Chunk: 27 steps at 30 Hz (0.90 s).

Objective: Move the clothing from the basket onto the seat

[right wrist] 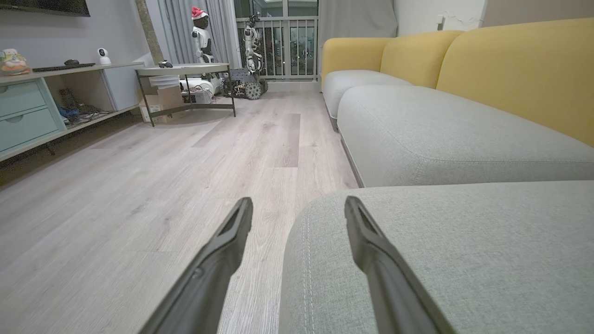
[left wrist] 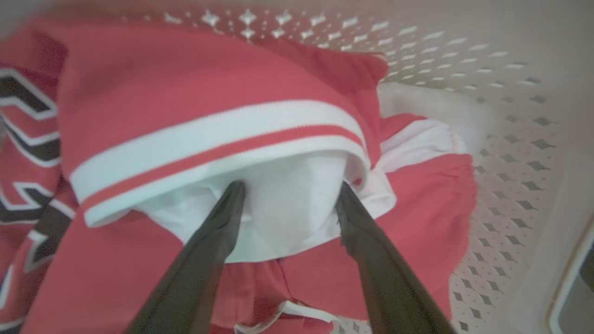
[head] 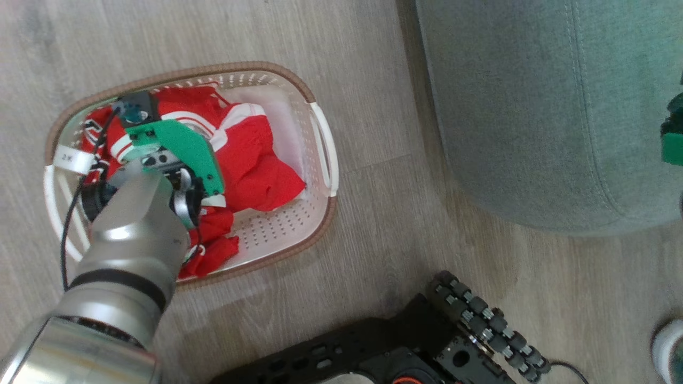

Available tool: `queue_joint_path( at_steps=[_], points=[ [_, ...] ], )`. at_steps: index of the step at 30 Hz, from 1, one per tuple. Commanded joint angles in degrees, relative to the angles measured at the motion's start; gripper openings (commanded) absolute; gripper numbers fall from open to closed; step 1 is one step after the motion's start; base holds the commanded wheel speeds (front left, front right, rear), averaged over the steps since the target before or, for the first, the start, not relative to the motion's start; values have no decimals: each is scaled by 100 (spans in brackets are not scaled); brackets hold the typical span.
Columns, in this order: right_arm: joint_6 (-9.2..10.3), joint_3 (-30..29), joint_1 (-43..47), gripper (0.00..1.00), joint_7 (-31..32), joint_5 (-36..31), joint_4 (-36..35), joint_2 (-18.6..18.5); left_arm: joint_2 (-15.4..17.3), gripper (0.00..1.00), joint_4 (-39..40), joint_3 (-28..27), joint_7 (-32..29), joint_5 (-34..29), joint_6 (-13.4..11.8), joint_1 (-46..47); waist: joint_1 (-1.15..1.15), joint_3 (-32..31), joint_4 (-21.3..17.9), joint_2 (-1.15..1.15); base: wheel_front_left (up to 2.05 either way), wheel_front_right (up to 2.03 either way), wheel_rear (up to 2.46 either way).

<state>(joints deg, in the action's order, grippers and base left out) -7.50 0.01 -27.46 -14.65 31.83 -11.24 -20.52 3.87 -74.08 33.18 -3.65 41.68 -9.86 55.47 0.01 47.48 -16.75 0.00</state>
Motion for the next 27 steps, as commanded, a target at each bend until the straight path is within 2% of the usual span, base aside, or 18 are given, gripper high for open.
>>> queue_joint_path(
  at_steps=[1, 8, 9, 10, 11, 12, 23, 27],
  points=[
    [1, -22, 89, 100, -35, 47, -175, -59, 166, 100, 33, -36, -154, 9, -101, 20, -1, 132, -113, 0, 0, 0, 0],
    [1, -79, 70, 100, -35, 63, -146, -12, 276, 100, 18, 38, -469, -24, -277, 161, -1, 283, -180, 0, 0, 0, 0],
    [1, -81, 69, 100, -35, 61, -144, -8, 283, 93, 17, 33, -473, -15, -287, 176, -1, 294, -180, 0, 0, 0, 0],
    [1, -79, 65, 100, -35, 57, -144, -4, 290, 65, 17, 27, -461, -6, -292, 190, -1, 303, -181, 0, 0, 0, 0],
    [1, -75, 61, 100, -35, 52, -144, 0, 294, 17, 16, 26, -443, -1, -289, 199, -1, 308, -180, 0, 0, 0, 0],
    [1, -68, 56, 100, -35, 45, -144, 3, 294, 0, 16, 24, -419, 7, -276, 204, -1, 309, -176, 0, 0, 0, 0],
    [1, -17, 61, 100, -35, 12, -111, -14, 202, 0, 13, 68, -97, 48, -63, 102, -1, 94, -40, 0, 0, 0, 0],
    [1, 13, 78, 100, -35, -14, -84, -12, 114, 0, 13, 85, 142, 83, 93, -19, -1, -171, 55, 0, 0, 0, 0]
  ],
)
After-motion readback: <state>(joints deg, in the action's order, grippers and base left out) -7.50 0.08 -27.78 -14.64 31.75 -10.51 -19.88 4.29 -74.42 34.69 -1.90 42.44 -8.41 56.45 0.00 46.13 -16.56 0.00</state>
